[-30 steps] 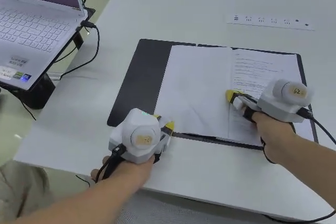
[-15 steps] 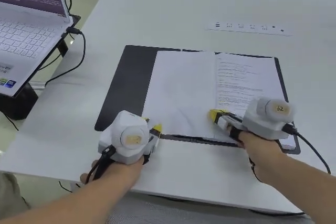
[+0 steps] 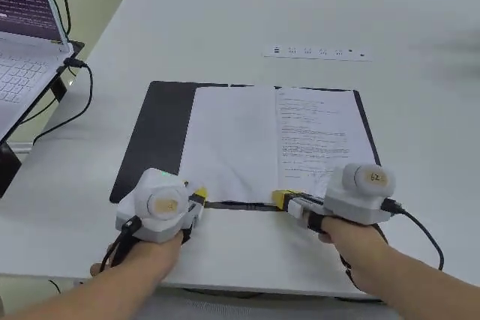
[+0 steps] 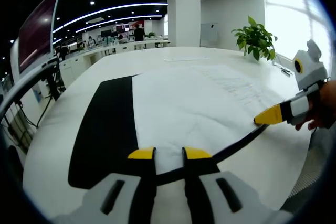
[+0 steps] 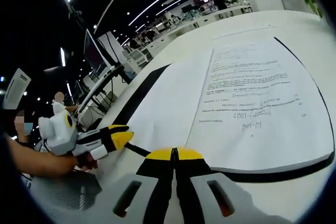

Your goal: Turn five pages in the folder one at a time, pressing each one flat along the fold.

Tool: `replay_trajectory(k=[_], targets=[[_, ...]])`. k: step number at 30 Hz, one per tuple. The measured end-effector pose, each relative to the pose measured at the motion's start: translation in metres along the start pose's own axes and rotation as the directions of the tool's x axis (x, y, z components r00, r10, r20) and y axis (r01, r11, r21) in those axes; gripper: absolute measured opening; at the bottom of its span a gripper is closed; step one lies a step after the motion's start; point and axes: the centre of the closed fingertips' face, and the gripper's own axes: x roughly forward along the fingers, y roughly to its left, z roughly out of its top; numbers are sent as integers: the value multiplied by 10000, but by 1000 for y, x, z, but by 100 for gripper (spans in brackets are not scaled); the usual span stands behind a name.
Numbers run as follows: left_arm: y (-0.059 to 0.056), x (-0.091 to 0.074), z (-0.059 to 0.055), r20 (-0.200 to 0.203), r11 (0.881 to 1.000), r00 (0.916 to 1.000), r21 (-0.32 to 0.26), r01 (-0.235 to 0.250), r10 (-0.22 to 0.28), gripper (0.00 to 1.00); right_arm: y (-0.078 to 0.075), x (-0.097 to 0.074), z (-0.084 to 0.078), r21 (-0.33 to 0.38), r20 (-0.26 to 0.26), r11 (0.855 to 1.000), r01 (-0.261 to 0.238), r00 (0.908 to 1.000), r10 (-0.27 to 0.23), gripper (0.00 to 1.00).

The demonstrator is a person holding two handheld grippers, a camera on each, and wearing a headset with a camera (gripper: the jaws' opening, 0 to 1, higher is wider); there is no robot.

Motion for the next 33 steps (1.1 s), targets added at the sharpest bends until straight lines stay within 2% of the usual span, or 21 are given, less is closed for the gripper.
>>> replay_trajectory(k=[2, 5, 7, 9, 13, 14, 16, 18, 19, 20, 21, 22, 23, 25, 26, 28, 29, 30, 31, 32, 33], targets=[[0, 0, 0, -51, 10000, 10000, -13, -8, 8, 18, 4, -5, -6, 149, -298, 9999, 69, 9995, -65, 0], [0, -2, 0, -205, 10000, 9998, -17, -18, 17, 18, 12, -11, -23, 430, -1125, 9991, -37, 9936, 85, 0], [1, -2, 0, -334, 10000, 9994, -20, -13, 13, 18, 20, -15, -29, 656, -1241, 9976, -227, 9918, 307, 0], [2, -1, 1, -514, 10000, 9987, -61, -12, 9, 18, 28, -24, -27, 987, -1068, 9946, -314, 9934, 420, 0], [4, -2, 1, -983, 9987, 9951, -512, 21, -71, 18, 45, -44, -12, 1736, -422, 9830, -596, 9968, 679, 0], [3, -2, 2, -1087, 9933, 9937, -1145, 154, -279, 18, 46, -51, -5, 1987, -112, 9784, -576, 9981, 610, 0], [1, -3, 4, -1252, 9790, 9890, -1970, 532, -790, 20, 43, -65, 9, 2366, 513, 9703, -511, 9979, 401, 0], [1, -7, 2, -1804, 9754, 9781, -2108, 643, -1035, 21, 38, -82, 19, 2468, 877, 9685, -330, 9961, 116, 0], [-1, -11, 5, -1901, 9696, 9752, -2353, 666, -1131, 22, 36, -88, 22, 2362, 852, 9713, -295, 9963, 95, 0], [-3, -14, 12, -1594, 9679, 9793, -2368, 846, -1246, 23, 32, -95, 26, 2234, 948, 9746, -168, 9955, -46, 0], [-7, -21, 27, -897, 9608, 9856, -2516, 1167, -1432, 24, 25, -106, 33, 2254, 1044, 9742, 95, 9940, -338, 0], [-9, -27, 36, -582, 9562, 9879, -2652, 1238, -1440, 24, 20, -114, 37, 2313, 1188, 9726, 222, 9916, -509, 0], [-11, -33, 42, -404, 9533, 9880, -2711, 1329, -1492, 25, 12, -125, 49, 2390, 1744, 9704, 356, 9815, -789, 0], [-14, -50, 54, -230, 9431, 9875, -3005, 1422, -1562, 29, -1, -145, 63, 2584, 2402, 9638, 660, 9620, -1303, 0], [-17, -60, 59, -230, 9436, 9864, -2957, 1486, -1626, 31, -8, -152, 66, 2549, 2539, 9632, 855, 9552, -1519, 0], [-17, -74, 74, 260, 9483, 9880, -2777, 1534, -1522, 33, -18, -168, 73, 2210, 2839, 9673, 1241, 9407, -1856, 0], [-19, -79, 78, 336, 9458, 9872, -2830, 1592, -1561, 34, -20, -173, 74, 2113, 2862, 9679, 1365, 9382, -1948, 1], [-20, -85, 81, 330, 9431, 9865, -2897, 1632, -1605, 35, -22, -178, 74, 2071, 2792, 9680, 1418, 9397, -1974, 4], [-20, -91, 86, 411, 9381, 9870, -3070, 1604, -1553, 37, -23, -182, 75, 1991, 2817, 9679, 1533, 9371, -2063, 8], [-20, -95, 89, 524, 9360, 9877, -3153, 1563, -1473, 40, -26, -190, 78, 1615, 2975, 9714, 1740, 9299, -2160, 12], [-21, -101, 93, 672, 9368, 9870, -3111, 1597, -1460, 42, -27, -193, 79, 1479, 2965, 9722, 1817, 9296, -2189, 15]])
